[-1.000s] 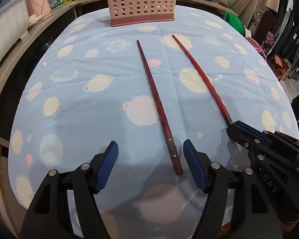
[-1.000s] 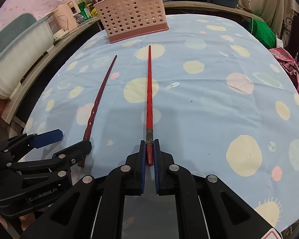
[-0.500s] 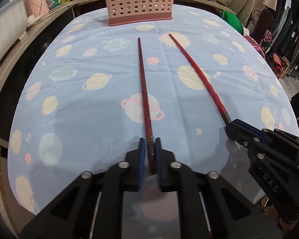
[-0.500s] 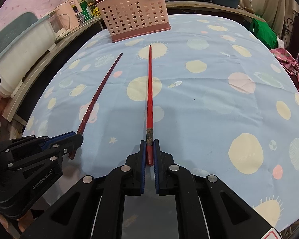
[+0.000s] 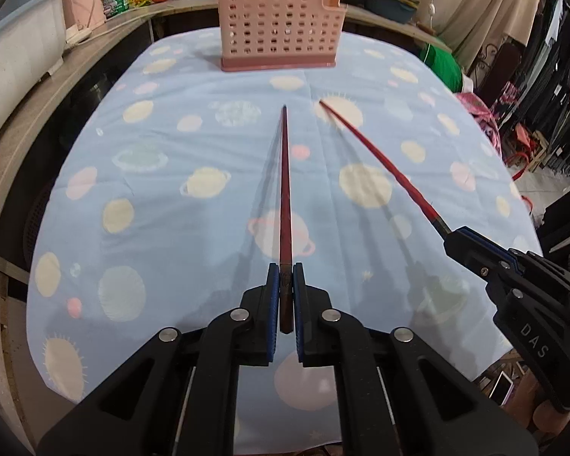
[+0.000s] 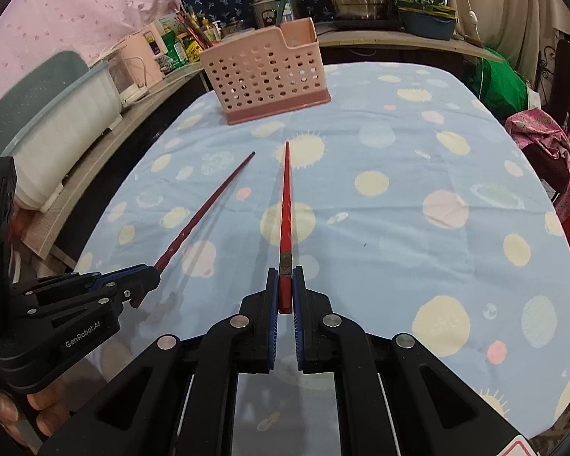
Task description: Organize utensils
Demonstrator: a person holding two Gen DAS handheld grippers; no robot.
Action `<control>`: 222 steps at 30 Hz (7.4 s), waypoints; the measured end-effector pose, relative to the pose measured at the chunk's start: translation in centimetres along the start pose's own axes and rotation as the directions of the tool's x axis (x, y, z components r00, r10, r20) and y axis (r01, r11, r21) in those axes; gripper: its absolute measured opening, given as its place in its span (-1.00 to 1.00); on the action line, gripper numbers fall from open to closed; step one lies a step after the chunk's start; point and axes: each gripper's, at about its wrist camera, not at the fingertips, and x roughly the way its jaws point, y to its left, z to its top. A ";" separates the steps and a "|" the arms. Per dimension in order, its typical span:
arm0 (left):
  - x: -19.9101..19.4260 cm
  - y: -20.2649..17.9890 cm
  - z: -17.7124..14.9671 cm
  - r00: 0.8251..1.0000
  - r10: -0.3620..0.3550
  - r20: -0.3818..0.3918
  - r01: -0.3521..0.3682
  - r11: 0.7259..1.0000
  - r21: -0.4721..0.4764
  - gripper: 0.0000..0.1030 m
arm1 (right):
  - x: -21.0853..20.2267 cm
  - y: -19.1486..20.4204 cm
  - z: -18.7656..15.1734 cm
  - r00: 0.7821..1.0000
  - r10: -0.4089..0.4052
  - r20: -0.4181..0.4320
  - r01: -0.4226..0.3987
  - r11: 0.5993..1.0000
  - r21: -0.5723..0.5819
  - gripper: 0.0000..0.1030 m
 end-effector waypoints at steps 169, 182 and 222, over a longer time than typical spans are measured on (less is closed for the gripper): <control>-1.8 2.1 15.4 0.913 0.288 0.289 -0.274 0.958 -0.090 0.84 | 4.7 0.2 15.3 0.986 -0.140 0.092 0.143 0.989 -0.033 0.88; -1.1 2.2 15.0 0.915 0.298 0.272 -0.283 0.954 -0.093 0.85 | 5.4 0.1 15.1 0.985 -0.158 0.075 0.160 0.987 -0.027 0.88; 0.5 3.0 15.4 0.920 0.312 0.238 -0.287 0.949 -0.134 0.86 | 6.6 0.1 15.2 0.983 -0.169 0.067 0.172 0.984 -0.040 0.88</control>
